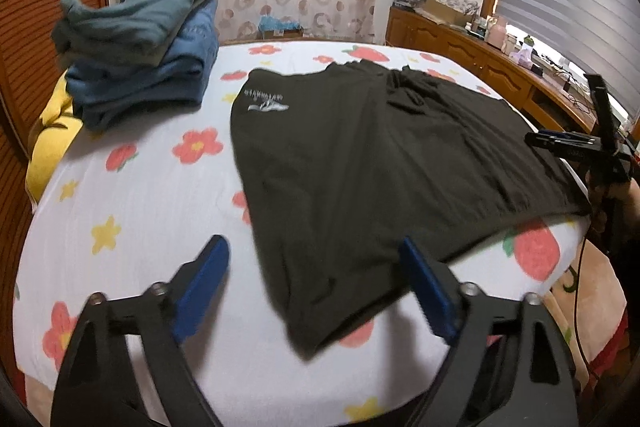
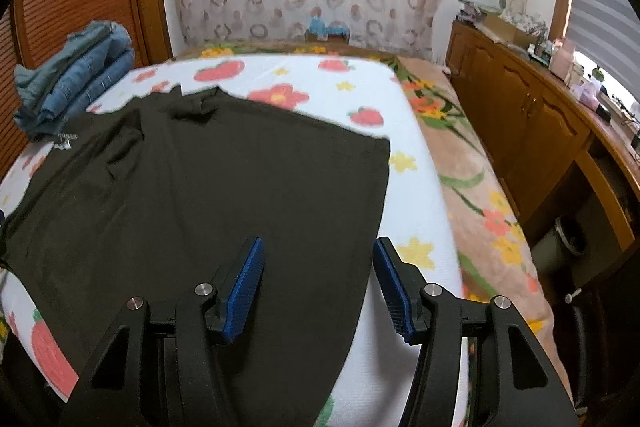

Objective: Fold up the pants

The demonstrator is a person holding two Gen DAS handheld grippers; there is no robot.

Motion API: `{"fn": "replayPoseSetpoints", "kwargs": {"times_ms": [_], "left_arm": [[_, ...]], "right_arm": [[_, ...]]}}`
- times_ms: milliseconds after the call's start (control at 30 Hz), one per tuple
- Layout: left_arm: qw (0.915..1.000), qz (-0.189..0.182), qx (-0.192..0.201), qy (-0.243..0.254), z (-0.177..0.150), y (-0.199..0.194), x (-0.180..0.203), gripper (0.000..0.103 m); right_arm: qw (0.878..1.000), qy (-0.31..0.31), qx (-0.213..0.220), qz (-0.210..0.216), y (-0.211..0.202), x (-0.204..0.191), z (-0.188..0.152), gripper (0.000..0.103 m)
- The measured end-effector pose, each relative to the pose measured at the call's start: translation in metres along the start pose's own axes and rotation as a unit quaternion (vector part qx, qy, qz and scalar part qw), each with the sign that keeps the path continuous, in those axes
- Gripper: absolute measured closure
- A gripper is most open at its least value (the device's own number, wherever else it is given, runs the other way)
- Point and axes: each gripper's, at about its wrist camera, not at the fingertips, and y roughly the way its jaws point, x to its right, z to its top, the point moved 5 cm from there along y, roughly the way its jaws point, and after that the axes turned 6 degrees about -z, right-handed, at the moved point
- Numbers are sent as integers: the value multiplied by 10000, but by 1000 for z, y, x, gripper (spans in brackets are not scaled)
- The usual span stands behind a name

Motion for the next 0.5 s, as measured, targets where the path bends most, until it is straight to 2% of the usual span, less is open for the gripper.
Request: {"fn": "replayPoseSetpoints", "kwargs": {"times_ms": [167, 367, 433, 467, 500], "left_arm": [[10000, -30, -16, 18, -11, -6, -2, 33], [9999, -106, 55, 22, -15, -12, -4, 56], [9998, -169, 58, 54, -15, -13, -3, 73], [9998, -209, 48, 57, -14, -13, -3, 76], [9996, -283, 27, 31, -14, -13, -3, 86]], "right_arm": [[9999, 102, 64, 65, -4, 3, 0, 44], [9998, 116, 132, 82, 1, 10, 1, 44], [9998, 97, 151, 67, 5, 13, 2, 44], [9998, 93, 159, 61, 7, 14, 4, 44], [9998, 98, 160, 66, 15, 18, 10, 44]]}}
